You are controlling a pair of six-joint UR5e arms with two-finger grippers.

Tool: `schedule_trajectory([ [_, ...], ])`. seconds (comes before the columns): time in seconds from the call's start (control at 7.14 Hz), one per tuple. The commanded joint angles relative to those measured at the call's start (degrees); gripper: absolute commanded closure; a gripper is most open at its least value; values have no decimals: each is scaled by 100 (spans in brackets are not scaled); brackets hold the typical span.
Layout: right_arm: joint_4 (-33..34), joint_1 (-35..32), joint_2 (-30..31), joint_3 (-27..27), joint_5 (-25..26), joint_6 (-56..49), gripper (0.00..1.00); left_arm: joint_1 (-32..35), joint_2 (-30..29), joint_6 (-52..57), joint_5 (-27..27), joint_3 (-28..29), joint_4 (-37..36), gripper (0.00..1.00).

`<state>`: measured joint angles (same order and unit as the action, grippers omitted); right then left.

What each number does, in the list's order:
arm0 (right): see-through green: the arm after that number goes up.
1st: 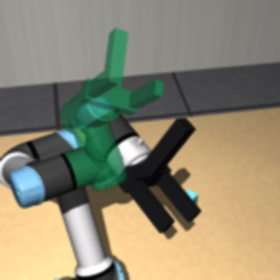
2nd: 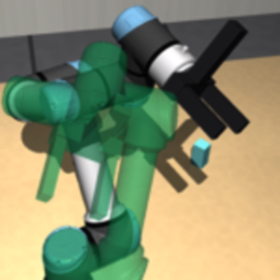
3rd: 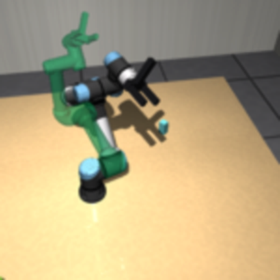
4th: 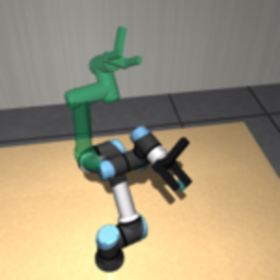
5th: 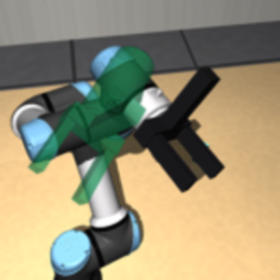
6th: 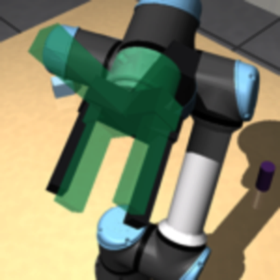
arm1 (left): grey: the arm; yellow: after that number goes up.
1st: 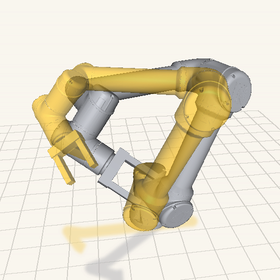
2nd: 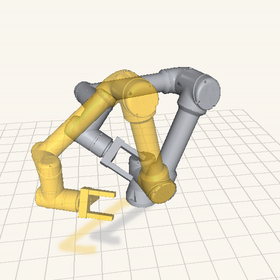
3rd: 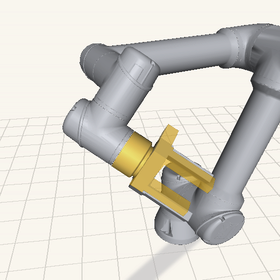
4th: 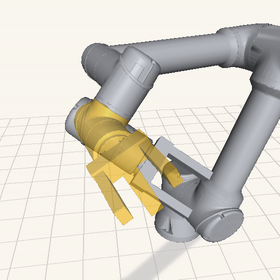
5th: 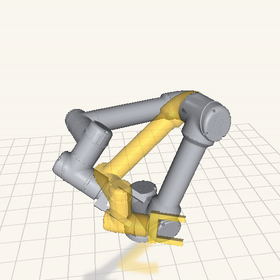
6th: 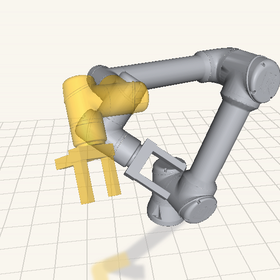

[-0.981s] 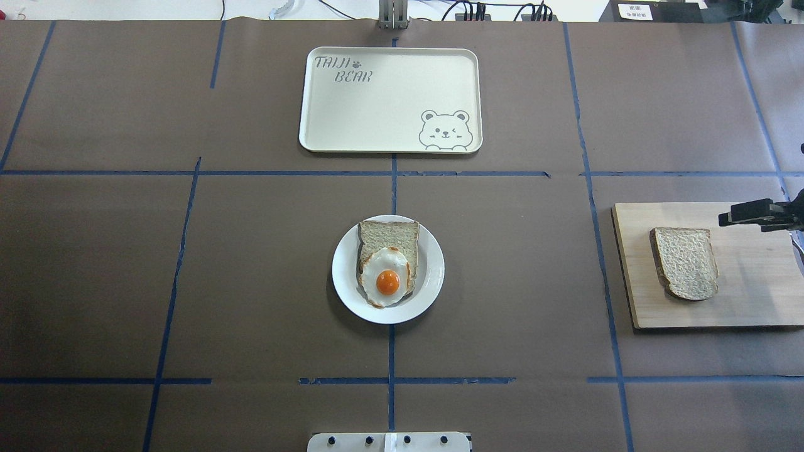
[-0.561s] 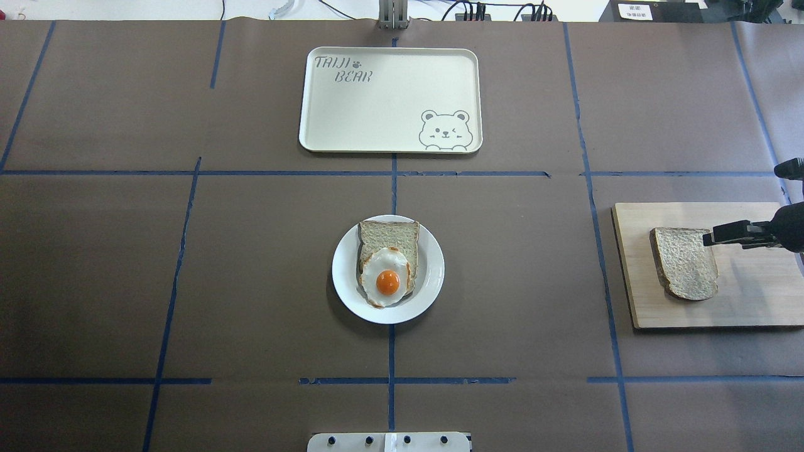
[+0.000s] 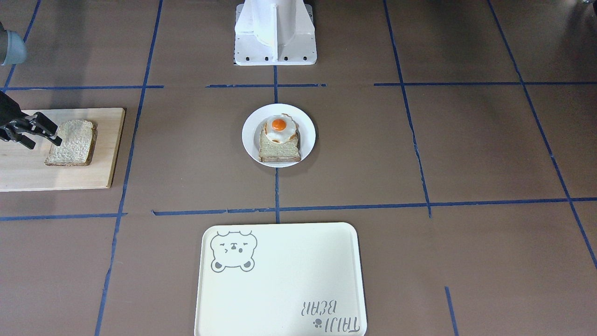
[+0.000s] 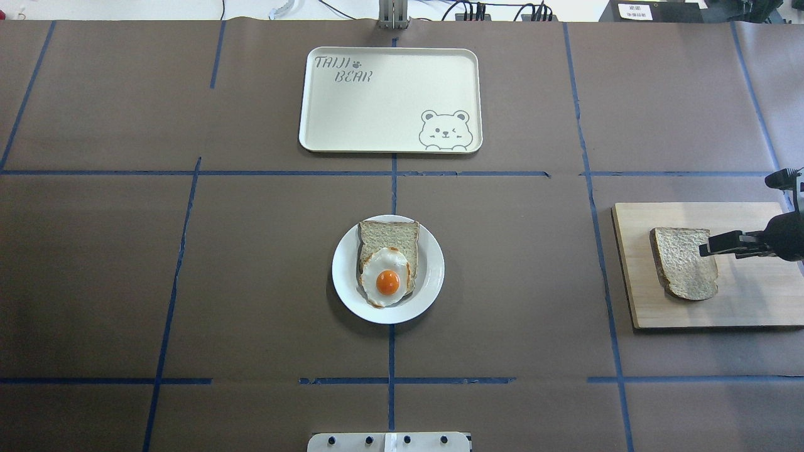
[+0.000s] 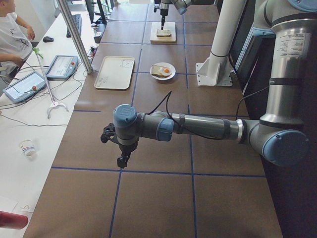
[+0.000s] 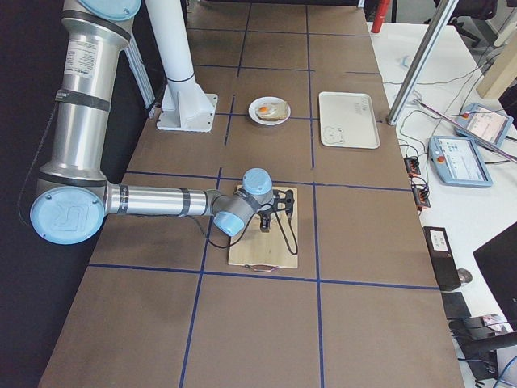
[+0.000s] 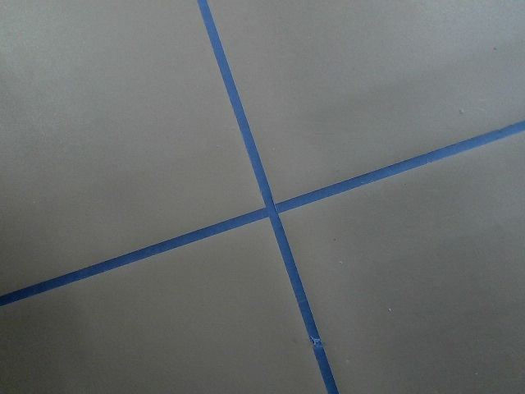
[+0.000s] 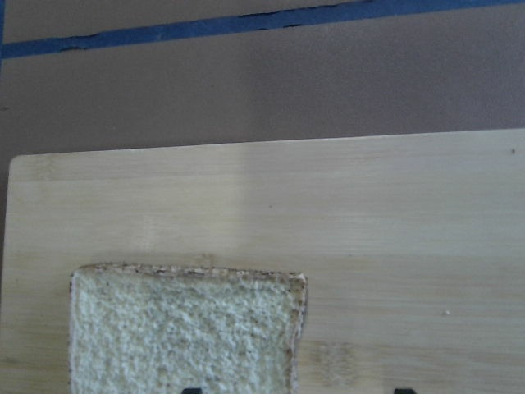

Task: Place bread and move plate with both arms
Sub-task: 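Lower the right gripper onto the bread slice and close on its edge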

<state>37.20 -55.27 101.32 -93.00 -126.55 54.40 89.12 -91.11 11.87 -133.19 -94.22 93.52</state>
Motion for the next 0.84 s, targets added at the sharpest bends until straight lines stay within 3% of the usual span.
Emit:
schedule_trajectory([
  [0.0,-2,51,-25,45,-2,0,23,0,6,0,4,9,0,0],
  [0.42,-2,69,-33,45,-10,-9,38,0,6,0,4,9,0,0],
  [0.7,-2,69,-33,37,-54,0,63,0,6,0,4,9,0,0],
])
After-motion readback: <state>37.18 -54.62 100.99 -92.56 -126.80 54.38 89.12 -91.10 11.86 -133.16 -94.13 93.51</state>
